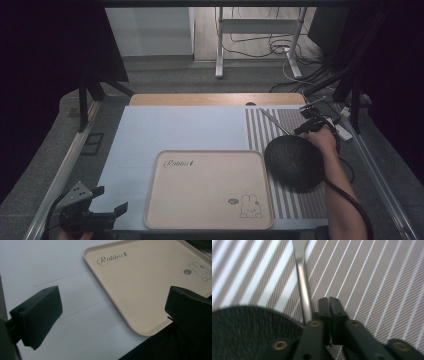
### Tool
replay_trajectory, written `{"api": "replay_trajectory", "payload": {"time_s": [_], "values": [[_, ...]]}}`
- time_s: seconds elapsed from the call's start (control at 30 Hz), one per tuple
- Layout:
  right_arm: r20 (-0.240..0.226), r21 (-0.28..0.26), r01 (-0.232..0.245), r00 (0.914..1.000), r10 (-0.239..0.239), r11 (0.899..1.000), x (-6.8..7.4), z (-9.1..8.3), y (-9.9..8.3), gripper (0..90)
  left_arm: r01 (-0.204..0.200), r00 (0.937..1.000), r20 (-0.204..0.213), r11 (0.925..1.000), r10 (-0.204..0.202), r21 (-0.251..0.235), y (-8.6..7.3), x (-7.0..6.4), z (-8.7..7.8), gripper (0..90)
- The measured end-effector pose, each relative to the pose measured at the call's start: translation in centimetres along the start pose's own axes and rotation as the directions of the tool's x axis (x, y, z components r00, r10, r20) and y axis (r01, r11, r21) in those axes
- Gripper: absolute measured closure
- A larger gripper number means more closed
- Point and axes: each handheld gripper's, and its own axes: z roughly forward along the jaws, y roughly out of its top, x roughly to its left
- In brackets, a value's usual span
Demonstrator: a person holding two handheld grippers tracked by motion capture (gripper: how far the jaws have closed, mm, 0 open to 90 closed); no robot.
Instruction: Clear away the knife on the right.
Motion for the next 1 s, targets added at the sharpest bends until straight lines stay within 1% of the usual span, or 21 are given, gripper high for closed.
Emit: {"api": "replay_trajectory", "payload": {"time_s": [0.07, 0.13, 0.17, 0.2, 0.23, 0.33, 0.4, 0.43, 0.5, 0.57, 0.63, 0.67, 0.73, 0.77, 0.8, 0.87, 0.93, 0.97, 1.0], "values": [[0.012, -0.038, -0.005, 0.9999, 0.005, 0.999, 0.0, -0.5, 0.3, 76.9, 0.0, 1.0, 0.0, 1.0, 0.0, 0.0, 0.0, 0.0, 0.0, 1.5], [0.017, -0.06, -0.006, 0.9998, 0.007, 0.998, 0.3, -0.8, 0.6, 63.5, 0.0, 1.0, 0.0, 1.0, 0.0, -0.001, 0.0, 0.0, 0.0, 1.5], [0.009, -0.059, -0.004, 1.0, 0.005, 0.998, 0.4, -0.8, 0.8, 56.3, 0.0, 1.0, 0.0, 1.0, 0.0, -0.001, 0.0, 0.0, 0.0, 1.5], [0.012, -0.06, 0.001, 0.9999, 0.0, 0.998, 0.6, -0.8, 1.0, 49.6, 0.0, 1.0, 0.001, 1.0, 0.0, -0.001, 0.0, 0.0, 0.0, 1.5], [0.024, -0.064, 0.008, 0.9997, -0.007, 0.998, 0.8, -0.7, 1.2, 44.8, 0.0, 1.0, 0.001, 1.0, 0.0, -0.001, 0.0, 0.0, 0.0, 1.5], [0.037, -0.056, 0.017, 0.9992, -0.015, 0.998, 1.5, -0.4, 1.8, 24.7, 0.001, 1.0, 0.001, 1.0, -0.001, -0.001, 0.0, 0.0, 0.0, 1.5], [0.065, -0.057, 0.048, 0.9969, -0.044, 0.997, 2.1, -0.2, 2.1, 13.3, 0.001, 1.0, 0.002, 1.0, -0.001, -0.002, 0.0, 0.0, 0.0, 1.5], [0.08, -0.05, 0.053, 0.9956, -0.049, 0.997, 2.3, 0.0, 2.3, 8.6, 0.002, 1.0, 0.002, 1.0, -0.002, -0.002, 0.0, 0.0, 0.0, 1.5], [0.084, -0.035, 0.049, 0.9954, -0.046, 0.998, 2.8, 0.3, 2.7, 0.7, 0.002, 1.0, 0.002, 1.0, -0.002, -0.003, 0.0, 0.0, 0.0, 1.5], [0.075, -0.029, 0.026, 0.9969, -0.024, 0.999, 3.2, 0.5, 3.0, 0.0, 0.003, 1.0, 0.002, 1.0, -0.003, -0.003, 0.0, 0.0, 0.0, 1.5], [0.067, -0.031, 0.02, 0.9976, -0.018, 0.999, 3.4, 0.8, 3.2, 0.0, 0.003, 1.0, 0.002, 1.0, -0.003, -0.003, 0.0, 0.1, 0.0, 1.5], [0.064, -0.024, 0.028, 0.9976, -0.026, 0.999, 3.5, 0.9, 3.2, 0.0, 0.004, 1.0, 0.002, 1.0, -0.004, -0.003, 0.0, 0.1, 0.0, 1.5], [0.08, -0.017, 0.034, 0.9963, -0.032, 0.999, 3.6, 1.4, 3.3, 0.0, 0.004, 1.0, 0.002, 1.0, -0.004, -0.004, -0.1, 0.1, -0.1, 1.5], [0.074, -0.01, 0.044, 0.9963, -0.044, 0.999, 3.6, 1.5, 3.3, 0.0, 0.003, 1.0, 0.002, 1.0, -0.003, -0.004, -0.1, 0.1, -0.1, 1.5], [0.079, 0.006, 0.046, 0.9958, -0.046, 0.999, 3.6, 1.9, 3.2, 0.0, 0.004, 1.0, 0.002, 1.0, -0.004, -0.004, -0.1, 0.1, -0.1, 1.5], [0.099, 0.018, 0.046, 0.9939, -0.048, 0.999, 3.4, 2.5, 3.0, 0.4, 0.003, 1.0, 0.002, 1.0, -0.003, -0.003, 0.0, 0.1, -0.1, 1.5], [0.092, 0.024, 0.023, 0.9954, -0.025, 0.999, 3.1, 3.0, 2.7, 3.1, 0.003, 1.0, 0.002, 1.0, -0.003, -0.003, 0.0, 0.0, 0.0, 1.5], [0.086, 0.023, 0.019, 0.9961, -0.021, 1.0, 2.9, 3.2, 2.6, 7.6, 0.002, 1.0, 0.002, 1.0, -0.002, -0.003, 0.0, 0.0, 0.0, 1.5], [0.085, 0.029, 0.024, 0.996, -0.027, 0.999, 2.8, 3.3, 2.5, 11.6, 0.002, 1.0, 0.002, 1.0, -0.002, -0.002, 0.0, 0.0, 0.0, 1.5]]}}
